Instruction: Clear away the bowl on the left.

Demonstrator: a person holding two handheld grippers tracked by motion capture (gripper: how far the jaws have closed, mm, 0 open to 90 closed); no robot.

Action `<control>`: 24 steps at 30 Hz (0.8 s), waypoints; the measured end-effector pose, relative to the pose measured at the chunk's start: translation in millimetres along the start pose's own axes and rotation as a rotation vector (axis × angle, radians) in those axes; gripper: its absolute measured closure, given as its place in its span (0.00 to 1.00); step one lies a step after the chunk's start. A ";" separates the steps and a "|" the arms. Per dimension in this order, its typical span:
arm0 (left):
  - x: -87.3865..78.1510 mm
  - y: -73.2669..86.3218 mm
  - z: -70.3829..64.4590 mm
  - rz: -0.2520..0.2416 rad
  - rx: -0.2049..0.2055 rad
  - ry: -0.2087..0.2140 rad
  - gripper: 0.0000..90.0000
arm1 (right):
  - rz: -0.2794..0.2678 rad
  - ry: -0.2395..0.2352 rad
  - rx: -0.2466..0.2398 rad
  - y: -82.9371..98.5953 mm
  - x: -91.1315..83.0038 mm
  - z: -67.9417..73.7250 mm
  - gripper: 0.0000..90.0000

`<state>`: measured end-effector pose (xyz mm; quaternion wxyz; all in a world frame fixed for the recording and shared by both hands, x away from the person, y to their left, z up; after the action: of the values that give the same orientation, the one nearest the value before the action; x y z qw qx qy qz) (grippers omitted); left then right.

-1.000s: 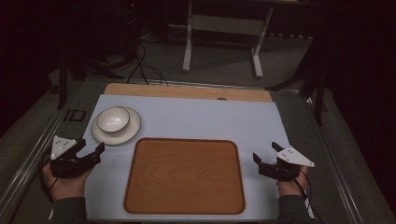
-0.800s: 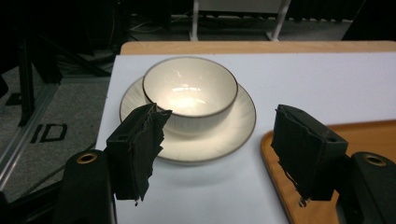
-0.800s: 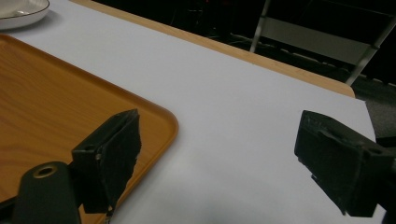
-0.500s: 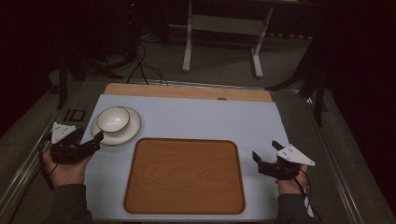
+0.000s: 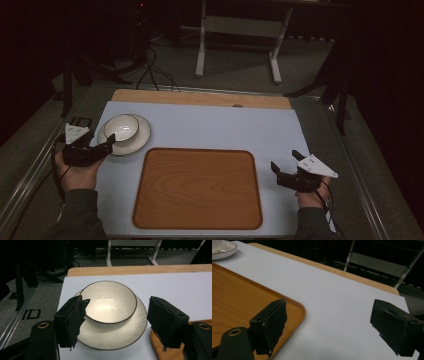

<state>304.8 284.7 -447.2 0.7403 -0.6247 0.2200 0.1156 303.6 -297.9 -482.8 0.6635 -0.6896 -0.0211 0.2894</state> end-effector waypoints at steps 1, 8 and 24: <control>2.3 -0.6 -0.3 0.000 -0.007 -0.001 0.34 | -0.001 0.001 0.000 0.0 -0.3 -0.1 0.15; 22.3 -2.0 -1.7 0.036 -0.011 -0.026 0.31 | -0.006 -0.001 0.006 -0.2 0.5 -0.8 0.15; 57.7 6.4 10.7 0.150 -0.040 -0.097 0.36 | -0.011 0.003 -0.007 -0.7 0.1 2.2 0.15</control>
<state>354.5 290.4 -478.5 0.7266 -0.6149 0.2275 0.2052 303.0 -295.8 -482.1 0.6628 -0.6921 -0.0249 0.2849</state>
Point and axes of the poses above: each handheld gripper's, and its own axes: x roughly forward along the jaws, y roughly out of its underside, z roughly to its left, the point moved 2 cm from there along x, roughly forward along the jaws, and after that the axes turned 11 degrees about x, right-handed, at the moved point
